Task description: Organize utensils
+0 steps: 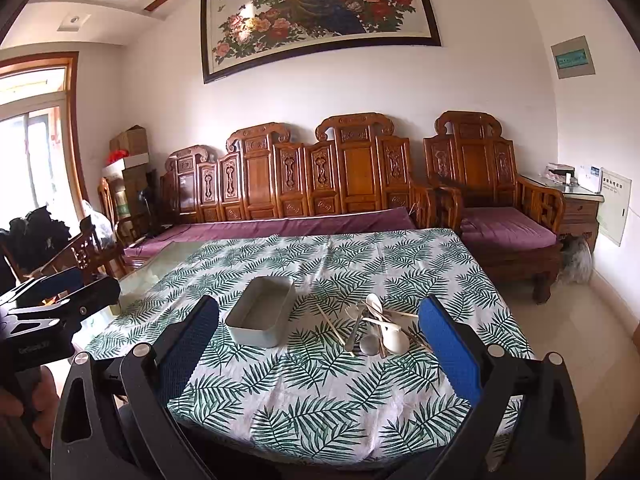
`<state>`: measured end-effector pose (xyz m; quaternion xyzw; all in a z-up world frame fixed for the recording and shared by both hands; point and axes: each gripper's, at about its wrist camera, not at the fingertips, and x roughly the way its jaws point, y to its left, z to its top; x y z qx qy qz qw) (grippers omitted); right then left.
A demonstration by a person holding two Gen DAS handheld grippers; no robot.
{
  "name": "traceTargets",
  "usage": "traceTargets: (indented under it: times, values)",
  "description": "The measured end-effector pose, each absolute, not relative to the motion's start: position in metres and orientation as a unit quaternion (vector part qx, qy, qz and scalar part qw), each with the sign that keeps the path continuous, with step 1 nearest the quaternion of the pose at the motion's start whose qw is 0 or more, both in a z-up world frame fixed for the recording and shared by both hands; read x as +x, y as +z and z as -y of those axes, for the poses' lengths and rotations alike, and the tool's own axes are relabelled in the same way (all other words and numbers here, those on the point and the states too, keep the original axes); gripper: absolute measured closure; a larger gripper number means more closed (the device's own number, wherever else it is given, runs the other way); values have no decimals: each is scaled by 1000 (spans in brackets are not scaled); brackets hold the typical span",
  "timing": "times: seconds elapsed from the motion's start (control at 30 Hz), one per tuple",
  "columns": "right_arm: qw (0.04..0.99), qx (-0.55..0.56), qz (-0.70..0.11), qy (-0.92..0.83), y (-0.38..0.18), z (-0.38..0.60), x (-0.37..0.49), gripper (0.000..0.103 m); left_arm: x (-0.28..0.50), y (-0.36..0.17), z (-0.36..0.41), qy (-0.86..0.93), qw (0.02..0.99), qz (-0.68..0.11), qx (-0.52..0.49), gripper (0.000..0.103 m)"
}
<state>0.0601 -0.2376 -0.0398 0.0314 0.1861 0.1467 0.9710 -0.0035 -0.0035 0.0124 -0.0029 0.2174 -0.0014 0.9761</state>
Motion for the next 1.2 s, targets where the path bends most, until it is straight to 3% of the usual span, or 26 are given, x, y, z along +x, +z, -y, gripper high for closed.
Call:
traceTargets:
  times: [1.2]
  values:
    - [970, 34, -187, 151, -43, 237, 56, 2, -1, 3, 2, 1, 975, -221, -7, 6]
